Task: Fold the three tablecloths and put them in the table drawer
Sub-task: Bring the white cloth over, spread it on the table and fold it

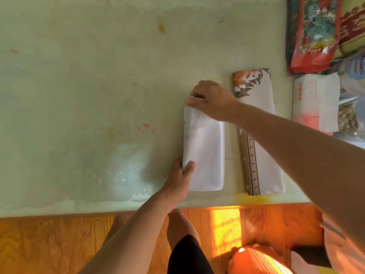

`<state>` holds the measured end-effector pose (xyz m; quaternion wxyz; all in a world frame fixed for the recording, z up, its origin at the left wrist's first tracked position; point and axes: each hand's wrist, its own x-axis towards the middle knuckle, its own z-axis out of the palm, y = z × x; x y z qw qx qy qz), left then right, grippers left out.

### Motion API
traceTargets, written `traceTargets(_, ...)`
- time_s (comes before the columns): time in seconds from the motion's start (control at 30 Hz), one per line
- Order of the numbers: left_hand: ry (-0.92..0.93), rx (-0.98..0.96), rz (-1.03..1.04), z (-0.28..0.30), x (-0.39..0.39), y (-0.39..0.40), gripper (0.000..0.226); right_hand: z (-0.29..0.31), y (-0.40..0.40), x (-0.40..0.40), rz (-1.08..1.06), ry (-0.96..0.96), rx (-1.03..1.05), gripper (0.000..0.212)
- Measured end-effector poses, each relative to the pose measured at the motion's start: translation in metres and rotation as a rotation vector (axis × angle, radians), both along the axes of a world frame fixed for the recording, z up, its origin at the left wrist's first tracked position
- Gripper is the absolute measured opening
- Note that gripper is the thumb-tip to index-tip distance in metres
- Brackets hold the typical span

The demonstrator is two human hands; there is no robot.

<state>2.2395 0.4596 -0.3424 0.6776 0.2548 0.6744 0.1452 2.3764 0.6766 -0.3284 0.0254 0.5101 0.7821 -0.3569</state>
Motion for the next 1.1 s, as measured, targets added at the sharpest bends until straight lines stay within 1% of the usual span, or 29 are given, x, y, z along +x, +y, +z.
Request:
traceTargets(0.1, -0.018, 0.057, -0.009, 0.002, 0.005, -0.005, 0.050, 0.005, -0.006, 0.020, -0.020, -0.144, -0.118, 0.052)
traceTargets(0.2, 0.000, 0.067, -0.014, 0.000, 0.016, -0.008, 0.055, -0.004, -0.008, 0.009, -0.073, -0.262, -0.108, 0.053)
traceTargets(0.27, 0.107, 0.073, -0.031, -0.002, 0.022, -0.007, 0.054, -0.013, -0.009, -0.001, -0.142, -0.260, -0.065, 0.057)
traceTargets(0.33, 0.247, 0.072, -0.089, -0.002, 0.029, -0.005, 0.059, -0.021, -0.009, -0.005, -0.217, -0.268, -0.051, 0.061)
traceTargets(0.4, 0.519, 0.142, -0.237, -0.001, 0.039, -0.002, 0.077, -0.020, -0.011, -0.008, -0.283, -0.241, -0.049, 0.061)
traceTargets(0.43, 0.610, 0.157, -0.349, -0.001, 0.041, -0.004, 0.079, -0.017, -0.013, -0.012, -0.301, -0.229, -0.029, 0.060)
traceTargets(0.47, 0.637, 0.143, -0.471, 0.000, 0.042, -0.005, 0.071, -0.014, -0.018, -0.018, -0.291, -0.240, 0.015, 0.060)
traceTargets(0.5, 0.662, 0.125, -0.541, 0.006, 0.042, -0.002, 0.066, -0.013, -0.023, -0.023, -0.231, -0.276, 0.082, 0.060)
traceTargets(0.53, 0.760, 0.210, -0.584, 0.007, 0.042, -0.001, 0.068, -0.014, -0.029, -0.028, -0.130, -0.323, 0.148, 0.059)
traceTargets(0.6, 0.839, 0.438, -0.702, 0.006, 0.035, 0.001, 0.077, -0.020, -0.042, -0.034, 0.029, -0.390, 0.230, 0.056)
traceTargets(0.67, 0.869, 0.658, -0.957, 0.001, 0.019, 0.003, 0.078, -0.025, -0.045, -0.035, 0.067, -0.451, 0.281, 0.061)
traceTargets(0.73, 0.818, 0.766, -1.130, -0.011, 0.005, 0.007, 0.072, -0.028, -0.044, -0.034, 0.101, -0.493, 0.301, 0.065)
traceTargets(0.8, 0.776, 0.787, -1.204, -0.020, -0.002, 0.007, 0.072, -0.032, -0.046, -0.033, 0.125, -0.462, 0.323, 0.067)
traceTargets(0.9, 0.747, 0.774, -1.245, -0.028, -0.003, 0.010, 0.072, -0.040, -0.044, -0.034, 0.075, -0.412, 0.306, 0.070)
traceTargets(1.0, 0.762, 0.754, -1.337, -0.030, -0.005, 0.016, 0.072, -0.044, -0.042, -0.035, 0.052, -0.420, 0.286, 0.070)
traceTargets(1.07, 0.769, 0.741, -1.345, -0.024, -0.003, 0.020, 0.073, -0.039, -0.038, -0.036, 0.069, -0.387, 0.254, 0.068)
traceTargets(1.1, 0.784, 0.725, -1.367, -0.020, -0.003, 0.023, 0.074, -0.036, -0.037, -0.037, 0.046, -0.340, 0.241, 0.066)
